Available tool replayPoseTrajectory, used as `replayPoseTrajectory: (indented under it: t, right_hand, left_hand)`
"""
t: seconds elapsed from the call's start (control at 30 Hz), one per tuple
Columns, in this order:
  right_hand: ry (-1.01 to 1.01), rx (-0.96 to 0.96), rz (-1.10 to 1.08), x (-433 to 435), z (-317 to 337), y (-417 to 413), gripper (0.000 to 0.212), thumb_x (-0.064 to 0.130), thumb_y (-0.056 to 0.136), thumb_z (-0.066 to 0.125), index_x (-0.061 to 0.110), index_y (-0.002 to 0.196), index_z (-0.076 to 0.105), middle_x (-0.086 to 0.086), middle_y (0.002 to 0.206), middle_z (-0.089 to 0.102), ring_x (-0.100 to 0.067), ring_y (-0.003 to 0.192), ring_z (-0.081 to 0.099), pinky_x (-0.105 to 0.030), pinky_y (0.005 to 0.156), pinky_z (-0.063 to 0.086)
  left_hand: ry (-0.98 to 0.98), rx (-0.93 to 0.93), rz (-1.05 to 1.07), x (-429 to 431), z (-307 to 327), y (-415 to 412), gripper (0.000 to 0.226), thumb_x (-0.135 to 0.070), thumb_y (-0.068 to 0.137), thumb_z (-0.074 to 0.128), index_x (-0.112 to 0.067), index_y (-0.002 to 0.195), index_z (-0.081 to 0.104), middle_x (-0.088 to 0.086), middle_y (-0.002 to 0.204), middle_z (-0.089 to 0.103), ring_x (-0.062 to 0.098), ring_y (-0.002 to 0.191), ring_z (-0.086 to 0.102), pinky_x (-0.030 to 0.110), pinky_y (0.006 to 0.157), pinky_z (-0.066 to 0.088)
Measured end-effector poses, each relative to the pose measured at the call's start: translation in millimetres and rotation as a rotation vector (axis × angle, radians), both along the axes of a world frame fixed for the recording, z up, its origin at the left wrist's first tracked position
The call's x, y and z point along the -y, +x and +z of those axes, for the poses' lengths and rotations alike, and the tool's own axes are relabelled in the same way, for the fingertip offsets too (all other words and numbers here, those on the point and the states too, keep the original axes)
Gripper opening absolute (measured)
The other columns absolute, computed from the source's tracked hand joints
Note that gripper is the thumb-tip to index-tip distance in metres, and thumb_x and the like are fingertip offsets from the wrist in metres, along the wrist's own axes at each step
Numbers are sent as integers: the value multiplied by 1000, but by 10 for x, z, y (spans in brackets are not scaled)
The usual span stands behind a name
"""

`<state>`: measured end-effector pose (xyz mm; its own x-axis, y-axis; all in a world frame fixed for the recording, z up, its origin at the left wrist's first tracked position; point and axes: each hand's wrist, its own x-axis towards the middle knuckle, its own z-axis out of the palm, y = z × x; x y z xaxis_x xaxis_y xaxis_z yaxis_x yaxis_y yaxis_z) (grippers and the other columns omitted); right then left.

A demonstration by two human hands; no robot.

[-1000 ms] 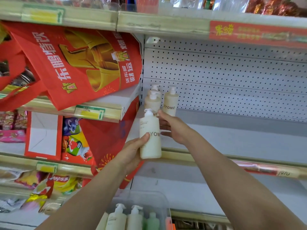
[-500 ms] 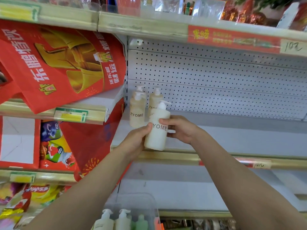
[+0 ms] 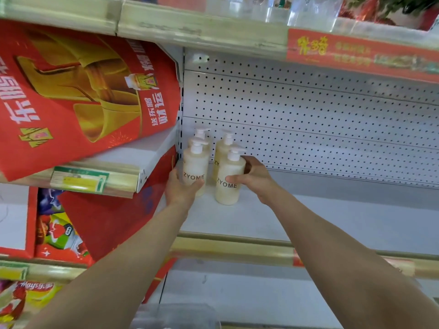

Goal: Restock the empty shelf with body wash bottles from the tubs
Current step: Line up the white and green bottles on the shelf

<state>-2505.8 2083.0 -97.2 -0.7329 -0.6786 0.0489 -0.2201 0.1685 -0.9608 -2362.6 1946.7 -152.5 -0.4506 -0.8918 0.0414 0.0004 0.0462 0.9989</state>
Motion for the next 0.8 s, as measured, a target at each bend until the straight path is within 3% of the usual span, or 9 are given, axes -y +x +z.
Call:
replayPoseTrajectory:
  t: [0.13, 0.3, 0.53, 0.67, 0.8]
  right_hand:
    - [19, -48, 19, 103, -38, -72, 72, 9, 69, 88, 18, 130, 52, 3, 116, 65, -14, 108, 62, -27, 85, 52]
    - [108, -95, 47, 108, 16, -64, 70, 13, 75, 85, 20, 133, 47, 9, 116, 60, -6, 105, 59, -17, 75, 46]
    - [243, -142, -2, 59, 78, 138, 71, 20, 80, 81, 16, 141, 44, 0, 134, 58, -21, 125, 56, -33, 99, 46]
    - [337, -270, -145, -84, 261, 401, 87, 28, 87, 74, 9, 155, 23, -10, 153, 41, -26, 138, 42, -36, 104, 42]
    - [431, -495, -206, -289, 521, 731, 82, 31, 90, 68, 12, 156, 23, -13, 147, 46, -28, 133, 47, -38, 99, 44]
  left_hand:
    - [-52, 45, 5, 77, -32, -94, 78, -18, 72, 85, -21, 140, 47, 1, 129, 61, 20, 115, 60, 42, 100, 49]
    - [-40, 46, 12, 64, -25, -89, 68, -20, 74, 84, -22, 134, 52, -1, 119, 64, 19, 107, 62, 40, 96, 51]
    - [-57, 99, 14, -110, 162, 47, 59, -20, 78, 80, -14, 131, 54, 4, 119, 66, 21, 108, 62, 33, 92, 49]
    - [-133, 158, -35, -360, 390, 273, 53, -17, 85, 74, -12, 133, 53, -1, 111, 61, 16, 104, 55, 24, 81, 39]
    - [-325, 241, -111, -627, 689, 604, 62, -25, 89, 70, -10, 143, 44, 7, 136, 55, 25, 128, 50, 24, 88, 37]
